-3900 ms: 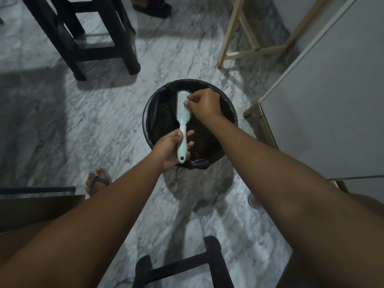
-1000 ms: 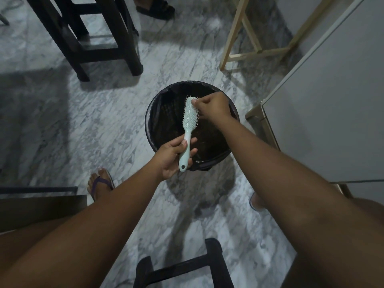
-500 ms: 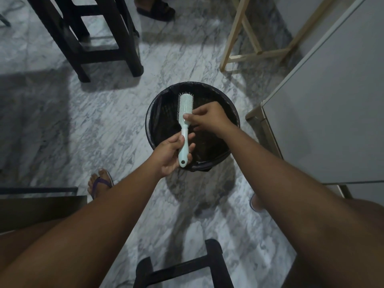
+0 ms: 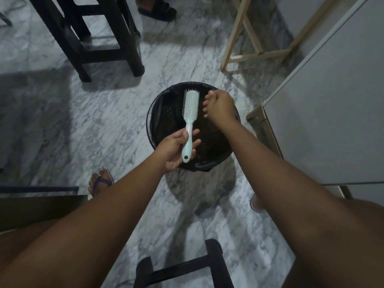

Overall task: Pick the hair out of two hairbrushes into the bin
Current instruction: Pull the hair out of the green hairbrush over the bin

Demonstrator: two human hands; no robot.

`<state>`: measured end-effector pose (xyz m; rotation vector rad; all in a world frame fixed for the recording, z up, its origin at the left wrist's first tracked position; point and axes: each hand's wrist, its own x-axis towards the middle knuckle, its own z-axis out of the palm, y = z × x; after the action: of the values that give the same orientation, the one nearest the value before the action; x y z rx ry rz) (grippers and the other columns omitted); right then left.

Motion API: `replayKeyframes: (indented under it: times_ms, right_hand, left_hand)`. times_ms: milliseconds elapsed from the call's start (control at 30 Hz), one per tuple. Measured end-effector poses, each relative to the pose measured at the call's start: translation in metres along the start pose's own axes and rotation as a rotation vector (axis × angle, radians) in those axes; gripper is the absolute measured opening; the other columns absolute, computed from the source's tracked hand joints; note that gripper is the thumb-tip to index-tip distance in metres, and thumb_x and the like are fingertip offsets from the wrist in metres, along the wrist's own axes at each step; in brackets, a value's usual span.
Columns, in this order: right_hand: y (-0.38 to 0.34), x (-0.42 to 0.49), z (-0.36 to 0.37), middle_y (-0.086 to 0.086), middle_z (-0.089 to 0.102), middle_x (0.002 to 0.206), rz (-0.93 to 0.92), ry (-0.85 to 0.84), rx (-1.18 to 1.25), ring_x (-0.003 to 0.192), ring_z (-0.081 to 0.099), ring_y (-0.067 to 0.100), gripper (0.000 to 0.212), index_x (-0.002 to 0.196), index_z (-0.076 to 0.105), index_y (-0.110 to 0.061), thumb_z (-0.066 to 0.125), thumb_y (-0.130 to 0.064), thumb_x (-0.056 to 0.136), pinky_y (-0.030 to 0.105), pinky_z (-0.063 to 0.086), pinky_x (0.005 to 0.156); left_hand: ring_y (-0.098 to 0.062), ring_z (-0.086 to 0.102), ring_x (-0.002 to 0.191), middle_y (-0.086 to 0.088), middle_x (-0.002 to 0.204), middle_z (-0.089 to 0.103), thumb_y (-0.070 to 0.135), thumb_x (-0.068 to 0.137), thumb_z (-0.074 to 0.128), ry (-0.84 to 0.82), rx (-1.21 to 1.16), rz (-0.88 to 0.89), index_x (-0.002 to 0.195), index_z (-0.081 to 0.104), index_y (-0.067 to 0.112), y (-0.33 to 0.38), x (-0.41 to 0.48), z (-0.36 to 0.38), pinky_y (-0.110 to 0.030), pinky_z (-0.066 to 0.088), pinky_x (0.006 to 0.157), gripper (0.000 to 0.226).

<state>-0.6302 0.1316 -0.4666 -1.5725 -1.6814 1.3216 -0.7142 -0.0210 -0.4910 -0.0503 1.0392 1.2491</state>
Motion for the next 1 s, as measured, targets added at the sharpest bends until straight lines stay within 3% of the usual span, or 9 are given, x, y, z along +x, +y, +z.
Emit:
replayKeyframes:
  times_ms: [100, 233, 367, 467, 567, 633, 767, 833, 1000]
  right_hand:
    - [-0.002, 0.003, -0.003, -0.002, 0.067, 0.087, -0.088, -0.023, -0.093, 0.076, 0.063, 0.012, 0.02, 0.103, 0.063, -0.012, 0.054, -0.029, 0.098, 0.035, 0.057, 0.073]
    - [0.003, -0.002, 0.006, 0.005, 0.067, 0.112, -0.192, -0.225, -0.373, 0.097, 0.065, 0.015, 0.067, 0.125, 0.062, -0.014, 0.084, -0.047, 0.07, 0.029, 0.053, 0.088]
    - [0.002, 0.006, 0.011, 0.004, 0.072, 0.095, -0.21, -0.16, -0.355, 0.083, 0.065, 0.011, 0.04, 0.106, 0.074, -0.011, 0.084, -0.035, 0.075, 0.019, 0.048, 0.078]
    - [-0.005, 0.013, 0.013, 0.007, 0.074, 0.092, -0.221, -0.104, -0.396, 0.081, 0.067, 0.014, 0.014, 0.092, 0.075, -0.01, 0.071, -0.022, 0.088, 0.022, 0.049, 0.075]
    - [-0.007, 0.021, 0.013, 0.011, 0.071, 0.092, -0.167, -0.01, -0.296, 0.084, 0.069, 0.023, 0.014, 0.094, 0.067, -0.006, 0.054, -0.012, 0.094, 0.036, 0.06, 0.079]
    - [-0.005, 0.02, 0.01, 0.01, 0.07, 0.093, -0.17, 0.041, -0.271, 0.084, 0.068, 0.024, 0.016, 0.098, 0.063, -0.009, 0.049, -0.016, 0.095, 0.044, 0.059, 0.077]
    - [-0.001, 0.0, 0.01, -0.002, 0.068, 0.088, -0.289, -0.09, -0.406, 0.082, 0.064, 0.013, 0.043, 0.109, 0.067, -0.016, 0.069, -0.05, 0.082, 0.029, 0.053, 0.075]
    - [0.001, -0.006, 0.013, 0.001, 0.069, 0.093, -0.31, -0.131, -0.441, 0.085, 0.065, 0.013, 0.052, 0.112, 0.07, -0.015, 0.078, -0.051, 0.075, 0.028, 0.054, 0.077]
    - [-0.004, -0.004, 0.012, 0.004, 0.073, 0.085, -0.308, -0.097, -0.442, 0.077, 0.067, 0.015, 0.021, 0.09, 0.075, -0.011, 0.076, -0.031, 0.084, 0.033, 0.058, 0.078]
  left_hand:
    - [-0.016, 0.07, 0.084, -0.003, 0.129, 0.067, 0.014, 0.105, 0.044, 0.024, -0.002, -0.011, 0.135, 0.055, 0.012, -0.001, 0.0, -0.004, -0.028, 0.053, 0.058, 0.032]
    - [-0.015, 0.067, 0.082, -0.002, 0.126, 0.069, 0.014, 0.105, 0.044, 0.019, 0.0, -0.019, 0.129, 0.059, 0.017, -0.001, 0.0, -0.007, -0.028, 0.052, 0.058, 0.029]
    - [-0.016, 0.068, 0.088, -0.001, 0.129, 0.068, 0.014, 0.104, 0.044, 0.026, 0.037, -0.018, 0.131, 0.058, 0.017, -0.001, 0.001, -0.006, -0.03, 0.052, 0.063, 0.031]
    - [-0.016, 0.068, 0.088, -0.001, 0.127, 0.069, 0.014, 0.104, 0.044, 0.037, 0.03, -0.017, 0.133, 0.057, 0.015, 0.0, 0.002, -0.006, -0.03, 0.052, 0.062, 0.032]
    - [-0.017, 0.068, 0.087, -0.001, 0.125, 0.069, 0.014, 0.104, 0.044, 0.044, 0.018, -0.003, 0.132, 0.056, 0.013, 0.002, 0.0, -0.002, -0.029, 0.052, 0.06, 0.031]
    - [-0.016, 0.068, 0.086, -0.001, 0.124, 0.069, 0.013, 0.105, 0.043, 0.054, 0.024, 0.006, 0.132, 0.056, 0.012, 0.004, -0.001, 0.0, -0.027, 0.051, 0.058, 0.031]
    - [-0.017, 0.068, 0.09, -0.001, 0.123, 0.069, 0.014, 0.104, 0.044, 0.077, 0.043, 0.018, 0.134, 0.056, 0.014, 0.007, -0.002, 0.002, -0.028, 0.052, 0.059, 0.032]
    - [-0.018, 0.067, 0.093, -0.002, 0.125, 0.068, 0.014, 0.105, 0.044, 0.07, 0.049, 0.009, 0.133, 0.057, 0.016, 0.006, -0.002, 0.004, -0.029, 0.052, 0.06, 0.031]
    - [-0.018, 0.068, 0.094, -0.001, 0.121, 0.068, 0.013, 0.105, 0.042, 0.04, 0.056, -0.016, 0.133, 0.056, 0.017, 0.003, -0.003, 0.011, -0.029, 0.054, 0.062, 0.032]
